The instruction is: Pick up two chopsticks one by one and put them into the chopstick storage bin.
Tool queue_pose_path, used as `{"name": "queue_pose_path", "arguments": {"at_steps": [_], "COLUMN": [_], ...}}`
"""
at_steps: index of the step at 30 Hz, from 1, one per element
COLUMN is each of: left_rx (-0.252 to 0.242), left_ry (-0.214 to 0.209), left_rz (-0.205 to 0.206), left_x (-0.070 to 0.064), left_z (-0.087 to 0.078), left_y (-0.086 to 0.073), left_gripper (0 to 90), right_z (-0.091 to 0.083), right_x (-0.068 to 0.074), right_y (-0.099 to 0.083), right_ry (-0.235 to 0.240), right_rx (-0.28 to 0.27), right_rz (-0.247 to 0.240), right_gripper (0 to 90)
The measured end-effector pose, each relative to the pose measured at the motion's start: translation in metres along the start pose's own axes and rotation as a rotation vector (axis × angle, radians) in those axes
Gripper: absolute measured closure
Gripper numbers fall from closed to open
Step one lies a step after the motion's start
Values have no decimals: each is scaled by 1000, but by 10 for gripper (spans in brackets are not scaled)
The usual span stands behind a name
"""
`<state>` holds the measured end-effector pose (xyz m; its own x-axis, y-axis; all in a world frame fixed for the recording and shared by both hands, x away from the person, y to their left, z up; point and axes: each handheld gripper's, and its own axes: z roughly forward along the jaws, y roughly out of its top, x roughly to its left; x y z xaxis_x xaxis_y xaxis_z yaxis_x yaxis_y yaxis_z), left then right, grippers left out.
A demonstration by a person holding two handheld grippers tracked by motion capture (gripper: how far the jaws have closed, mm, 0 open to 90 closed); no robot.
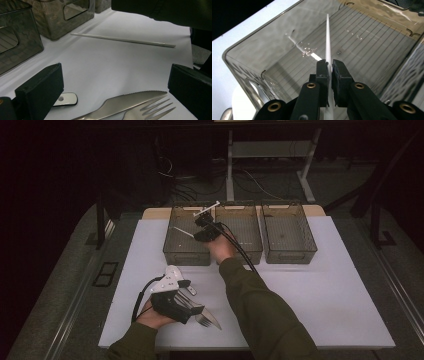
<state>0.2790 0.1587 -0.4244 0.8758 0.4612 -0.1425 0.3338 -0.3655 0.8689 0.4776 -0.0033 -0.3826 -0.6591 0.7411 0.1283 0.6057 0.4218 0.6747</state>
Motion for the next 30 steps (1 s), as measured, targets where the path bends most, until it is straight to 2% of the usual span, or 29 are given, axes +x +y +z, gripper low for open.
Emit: {"name": "queue_pose_path", "arguments": {"at_steps": [3,7,10,14,18,21,23,25,30], "left_rx": [1,0,-1,-1,0,-2,0,2,4], "left_ry": [1,0,-1,-2,-1,0,2,3,4], "left_rz": [1,1,2,3,3,8,8,11,12], "left_x": [0,0,0,0,0,0,0,0,-1], "left_z": [0,1,0,0,-1,-2,-3,-3,-1], "left_y": [0,1,1,0,0,0,0,0,0], "left_gripper": [0,0,0,0,0,0,0,0,0], "right_z": [3,6,9,6,-5,-17,-27,-34,-54], "right_x": [1,4,8,7,4,2,1,-1,-4], "right_y": [1,3,3,4,6,6,5,3,-8], "right_ry": [-2,26,23,27,49,71,104,119,149], "right_rx": [5,4,16,5,-17,-37,-57,-73,-101], "right_rz": [-3,1,-18,-23,-24,-29,-35,-41,-56], "right_gripper": [831,855,854,795,698,664,620,552,481]}}
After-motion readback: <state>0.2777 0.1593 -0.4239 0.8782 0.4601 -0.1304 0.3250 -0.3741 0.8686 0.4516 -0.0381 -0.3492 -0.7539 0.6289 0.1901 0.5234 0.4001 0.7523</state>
